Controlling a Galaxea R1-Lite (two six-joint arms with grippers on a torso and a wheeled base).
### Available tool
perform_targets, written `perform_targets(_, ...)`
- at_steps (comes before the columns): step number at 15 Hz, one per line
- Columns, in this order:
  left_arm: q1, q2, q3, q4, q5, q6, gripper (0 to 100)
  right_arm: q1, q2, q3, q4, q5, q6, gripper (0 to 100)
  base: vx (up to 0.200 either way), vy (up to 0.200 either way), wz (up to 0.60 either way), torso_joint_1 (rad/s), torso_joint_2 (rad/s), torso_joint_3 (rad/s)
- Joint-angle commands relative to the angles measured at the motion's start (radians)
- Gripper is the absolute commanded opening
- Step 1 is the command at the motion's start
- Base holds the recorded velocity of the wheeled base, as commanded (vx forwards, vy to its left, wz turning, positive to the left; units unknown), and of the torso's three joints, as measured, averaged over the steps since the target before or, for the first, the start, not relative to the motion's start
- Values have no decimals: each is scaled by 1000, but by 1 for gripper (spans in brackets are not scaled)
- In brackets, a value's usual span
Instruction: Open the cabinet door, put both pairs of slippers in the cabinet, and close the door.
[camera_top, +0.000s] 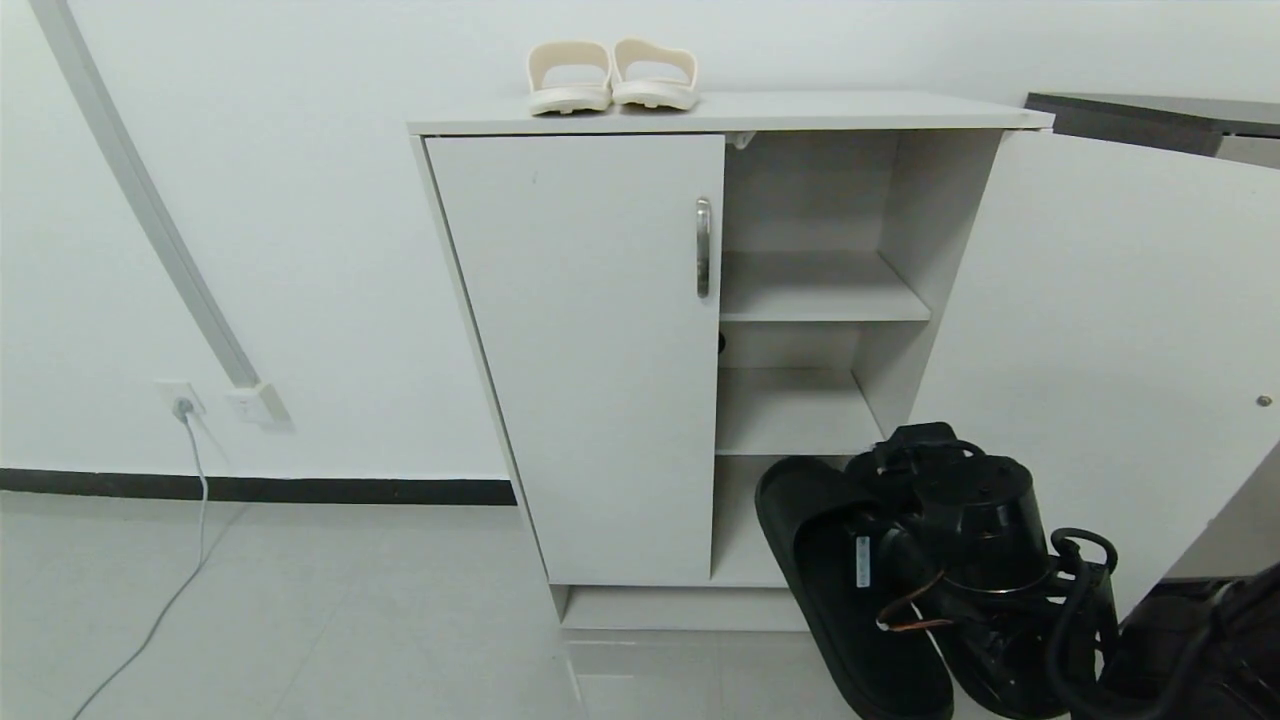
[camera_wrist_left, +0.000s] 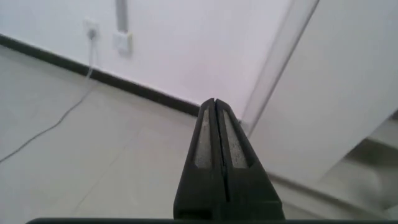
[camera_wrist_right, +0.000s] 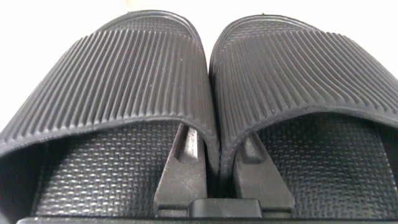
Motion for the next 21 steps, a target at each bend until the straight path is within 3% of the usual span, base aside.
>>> perform_targets(1,16,-314,81,149,-105,35,0,4,7,1,-4,-1,0,0,0,0,0,0,0,0)
perform_targets(4,14,-321,87,167,-325,52,0,11,16,5,-5,1,-1,0,0,0,0,0,0,0)
perform_targets(5,14,-321,85,173,-386,92,0,20,27,8,-24,1,-4,0,0,0,0,0,0,0)
perform_targets(6,16,-321,85,172,-388,102,0,30,47,1,-47,-1,-9,0,0,0,0,0,0,0)
perform_targets(9,14,-321,85,173,-384,82,0,39,84,-10,-88,-6,-23,0,0,0,0,0,0,0)
perform_targets(13,14,-321,85,173,-384,79,0,37,187,-177,-94,-194,-17,0,0,0,0,0,0,0)
perform_targets(18,14,-321,85,173,-384,79,0,36,201,-191,-96,-200,-12,0,0,0,0,0,0,0)
perform_targets(21,14,-321,85,173,-384,79,0,36,202,-189,-98,-200,-12,0,0,-200,0,4,4,2)
